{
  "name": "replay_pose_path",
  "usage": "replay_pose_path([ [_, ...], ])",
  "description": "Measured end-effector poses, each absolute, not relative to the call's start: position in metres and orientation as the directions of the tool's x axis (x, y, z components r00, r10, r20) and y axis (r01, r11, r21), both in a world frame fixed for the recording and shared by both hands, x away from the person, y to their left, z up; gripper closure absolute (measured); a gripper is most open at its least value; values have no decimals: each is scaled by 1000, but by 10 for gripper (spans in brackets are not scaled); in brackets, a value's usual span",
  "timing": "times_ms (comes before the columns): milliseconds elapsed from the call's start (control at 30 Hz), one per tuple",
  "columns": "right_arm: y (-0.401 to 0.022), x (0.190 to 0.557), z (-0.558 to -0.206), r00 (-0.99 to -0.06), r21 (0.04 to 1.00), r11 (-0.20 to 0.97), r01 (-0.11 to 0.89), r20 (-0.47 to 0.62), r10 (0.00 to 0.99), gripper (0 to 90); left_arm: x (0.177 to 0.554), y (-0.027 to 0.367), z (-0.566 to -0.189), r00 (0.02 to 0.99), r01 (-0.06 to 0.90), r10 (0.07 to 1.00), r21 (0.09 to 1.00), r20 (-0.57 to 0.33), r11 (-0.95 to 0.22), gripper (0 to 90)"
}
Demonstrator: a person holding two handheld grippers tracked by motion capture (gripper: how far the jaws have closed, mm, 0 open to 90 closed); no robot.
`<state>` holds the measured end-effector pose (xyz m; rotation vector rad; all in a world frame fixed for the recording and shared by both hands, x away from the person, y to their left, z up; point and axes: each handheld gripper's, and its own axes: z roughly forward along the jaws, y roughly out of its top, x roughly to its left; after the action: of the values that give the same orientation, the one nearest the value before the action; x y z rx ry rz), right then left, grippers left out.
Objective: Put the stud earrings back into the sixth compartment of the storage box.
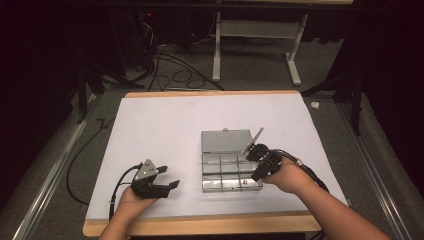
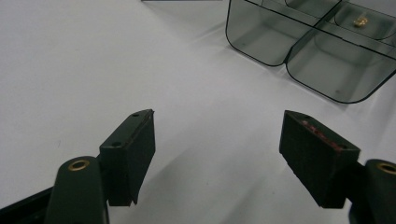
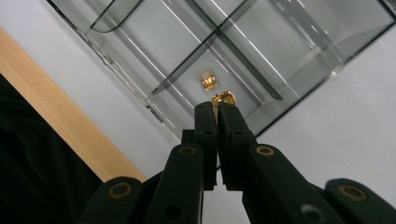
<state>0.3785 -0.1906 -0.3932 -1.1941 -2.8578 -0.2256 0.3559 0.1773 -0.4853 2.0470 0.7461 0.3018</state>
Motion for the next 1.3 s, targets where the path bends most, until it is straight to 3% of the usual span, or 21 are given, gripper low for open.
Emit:
replay_pose_path([
  [633, -181, 389, -428, -720, 47, 718, 694, 76, 690, 882, 356, 177, -486, 787, 388, 613, 828, -70, -404, 274],
  [700, -178, 388, -428, -692, 38, 691, 722, 82, 717, 851, 356, 177, -486, 787, 389, 613, 828, -70, -404, 274],
  [900, -183, 389, -420, -709, 83, 704, 705, 77, 701, 832, 356, 177, -485, 788, 391, 612, 826, -72, -406, 274],
  [1300, -211, 385, -382, -647, 152, 634, 758, 53, 761, 838, 356, 177, -486, 786, 389, 615, 827, -68, -406, 274],
])
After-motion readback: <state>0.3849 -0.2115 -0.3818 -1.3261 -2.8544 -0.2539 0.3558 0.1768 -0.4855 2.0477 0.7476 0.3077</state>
